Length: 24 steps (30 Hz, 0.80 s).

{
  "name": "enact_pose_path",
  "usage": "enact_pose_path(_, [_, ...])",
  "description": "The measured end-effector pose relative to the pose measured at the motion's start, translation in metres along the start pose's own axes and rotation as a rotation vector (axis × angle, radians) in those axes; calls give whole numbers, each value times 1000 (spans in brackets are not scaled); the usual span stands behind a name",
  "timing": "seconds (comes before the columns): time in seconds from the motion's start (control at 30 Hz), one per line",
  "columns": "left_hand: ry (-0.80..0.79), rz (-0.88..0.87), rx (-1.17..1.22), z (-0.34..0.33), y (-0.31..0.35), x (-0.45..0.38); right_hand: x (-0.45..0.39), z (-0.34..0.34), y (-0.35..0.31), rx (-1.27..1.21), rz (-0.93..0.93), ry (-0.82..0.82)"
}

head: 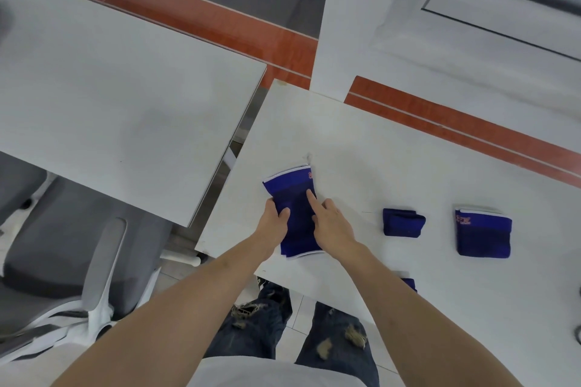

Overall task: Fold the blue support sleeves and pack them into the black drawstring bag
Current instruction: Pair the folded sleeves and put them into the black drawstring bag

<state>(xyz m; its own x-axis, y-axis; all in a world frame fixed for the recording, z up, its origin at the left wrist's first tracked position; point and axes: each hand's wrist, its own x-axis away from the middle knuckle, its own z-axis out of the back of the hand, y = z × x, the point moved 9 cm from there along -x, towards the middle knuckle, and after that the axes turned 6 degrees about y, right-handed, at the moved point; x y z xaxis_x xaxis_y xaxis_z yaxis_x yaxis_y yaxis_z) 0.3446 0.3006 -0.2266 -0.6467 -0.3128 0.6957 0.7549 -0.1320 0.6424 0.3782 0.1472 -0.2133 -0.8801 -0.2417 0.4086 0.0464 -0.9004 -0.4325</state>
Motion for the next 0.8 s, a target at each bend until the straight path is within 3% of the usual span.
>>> enact_pose_path(0.13, [46,-29,-1,7,4,1,-2,9,9,-231,-102,69])
enact_pose_path(0.27, [-22,-64,69,8,19,7,-5,24,19,-521,-267,154])
enact_pose_path(0.43, [-114,-117,210,6,42,22,-10,25,25,-955,-432,70])
enact_pose_path(0.57, [-108,-165,204,8,56,26,-8,48,16,-1211,-388,106])
enact_pose_path(0.8, [-55,-357,209,20,104,36,6,97,11,-1241,-281,272])
